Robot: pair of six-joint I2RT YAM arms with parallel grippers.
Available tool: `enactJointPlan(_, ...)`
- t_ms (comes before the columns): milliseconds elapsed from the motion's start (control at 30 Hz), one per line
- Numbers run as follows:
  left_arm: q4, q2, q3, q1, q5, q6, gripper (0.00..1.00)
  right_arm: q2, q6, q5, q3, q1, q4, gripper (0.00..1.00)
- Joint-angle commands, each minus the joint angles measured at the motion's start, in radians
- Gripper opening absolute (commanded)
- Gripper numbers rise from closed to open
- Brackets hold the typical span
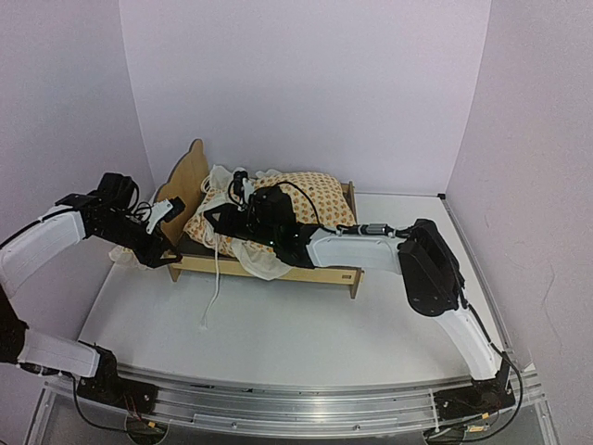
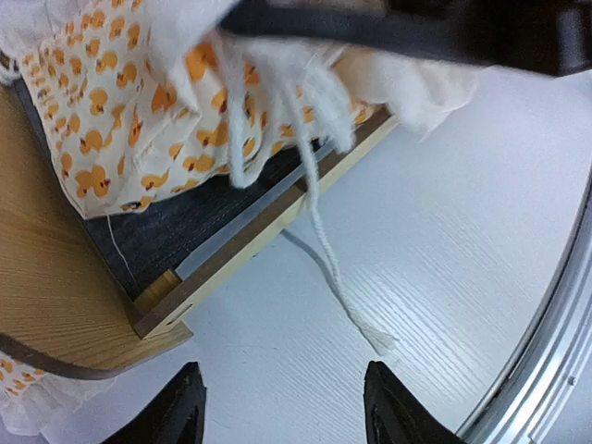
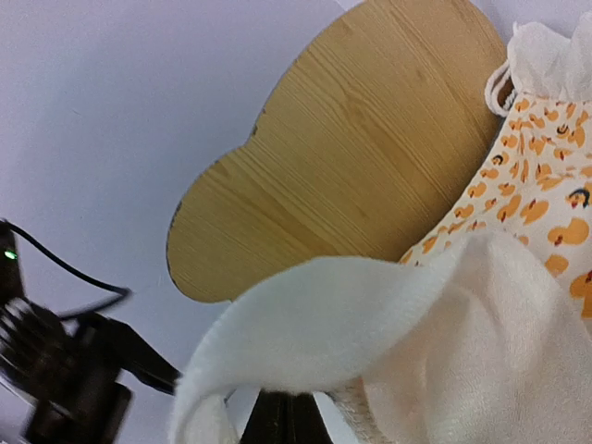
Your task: Set up the pet bed
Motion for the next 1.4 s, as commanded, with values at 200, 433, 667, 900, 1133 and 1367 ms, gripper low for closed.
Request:
enactJointPlan(200, 0.413, 0.030, -0.079, -0.060, 0.088, 0.149, 0.54, 0.032, -0.039, 0.002, 0.072, 0.004, -0.030, 0.00)
enactJointPlan(433, 0.586, 0.120, -0.114, -0.060, -0.034, 0.076, 0.46, 0.094, -0.058, -0.025, 0.098, 0.014, -0.041, 0.00)
enactJointPlan(667, 0.621, 0.186, -0.129, -0.065, 0.048, 0.118, 0.46, 0.115, -0.063, -0.038, 0.121, 0.014, -0.043, 0.00)
enactJointPlan(900, 0.609, 0.197, -0.075, -0.066, -0.037, 0.045, 0.41, 0.094, -0.112, 0.015, 0.027, 0.033, -0.102, 0.00)
enactJointPlan(1133, 0.434, 0.118, -0.034, -0.063, -0.020, -0.013, 0.45, 0.228, -0.146, 0.094, 0.247, 0.057, -0.270, 0.00)
enactJointPlan(1367, 0.465, -0.032, -0.172, -0.063, -0.034, 0.107, 0.48, 0.169, -0.140, 0.214, 0.194, 0.063, -0.337, 0.04)
